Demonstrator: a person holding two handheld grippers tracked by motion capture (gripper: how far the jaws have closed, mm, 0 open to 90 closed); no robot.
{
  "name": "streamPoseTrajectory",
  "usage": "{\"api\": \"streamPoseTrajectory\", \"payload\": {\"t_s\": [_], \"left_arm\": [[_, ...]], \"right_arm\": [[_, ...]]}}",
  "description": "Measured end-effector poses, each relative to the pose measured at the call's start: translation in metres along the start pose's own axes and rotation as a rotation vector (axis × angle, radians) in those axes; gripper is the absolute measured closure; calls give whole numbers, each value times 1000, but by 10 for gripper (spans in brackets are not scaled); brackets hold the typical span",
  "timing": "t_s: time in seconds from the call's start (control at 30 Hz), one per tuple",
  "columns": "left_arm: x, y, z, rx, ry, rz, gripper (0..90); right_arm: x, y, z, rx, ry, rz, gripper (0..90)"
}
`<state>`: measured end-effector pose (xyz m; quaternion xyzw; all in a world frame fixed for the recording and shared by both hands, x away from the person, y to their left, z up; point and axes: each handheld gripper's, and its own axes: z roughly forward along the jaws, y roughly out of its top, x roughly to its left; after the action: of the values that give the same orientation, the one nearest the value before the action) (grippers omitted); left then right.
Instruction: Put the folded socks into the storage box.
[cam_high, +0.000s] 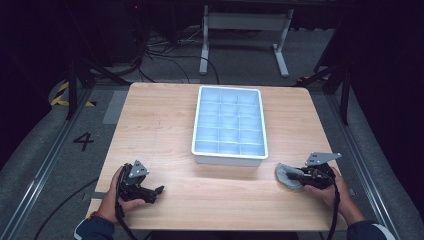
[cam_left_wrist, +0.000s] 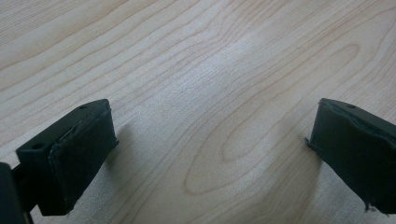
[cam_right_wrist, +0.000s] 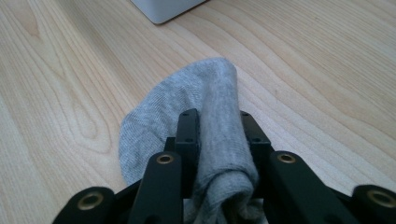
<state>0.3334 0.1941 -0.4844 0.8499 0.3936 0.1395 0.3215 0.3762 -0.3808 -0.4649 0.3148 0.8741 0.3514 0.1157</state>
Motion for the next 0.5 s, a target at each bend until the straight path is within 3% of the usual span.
{"api": "streamPoseTrajectory", "payload": {"t_s": [0.5], "left_arm": [[0, 0, 0, 1, -1, 1, 5]], "right_arm": [[1, -2, -11, -25, 2, -14, 747]]}}
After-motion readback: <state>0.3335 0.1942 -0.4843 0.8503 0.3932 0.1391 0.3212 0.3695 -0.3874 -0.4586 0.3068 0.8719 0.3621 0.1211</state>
